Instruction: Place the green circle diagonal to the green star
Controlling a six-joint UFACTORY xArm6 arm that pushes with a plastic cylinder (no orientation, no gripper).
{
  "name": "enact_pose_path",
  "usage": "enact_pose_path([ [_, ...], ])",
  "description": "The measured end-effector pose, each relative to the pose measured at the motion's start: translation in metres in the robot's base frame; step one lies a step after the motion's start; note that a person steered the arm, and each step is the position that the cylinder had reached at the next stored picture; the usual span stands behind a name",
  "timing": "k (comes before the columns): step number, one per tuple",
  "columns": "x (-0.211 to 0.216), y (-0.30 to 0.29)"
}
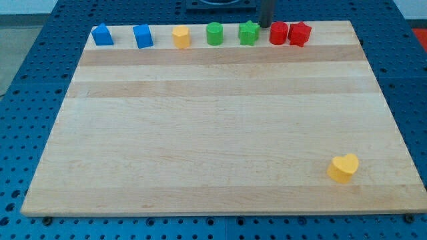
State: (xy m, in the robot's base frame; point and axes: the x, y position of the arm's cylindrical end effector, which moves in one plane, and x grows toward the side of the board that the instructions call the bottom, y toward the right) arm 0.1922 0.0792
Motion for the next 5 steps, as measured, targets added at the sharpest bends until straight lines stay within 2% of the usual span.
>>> enact_pose_path([
  [3,0.006,-0.137],
  [4,0.081,-0.124],
  [5,0.063,-0.104],
])
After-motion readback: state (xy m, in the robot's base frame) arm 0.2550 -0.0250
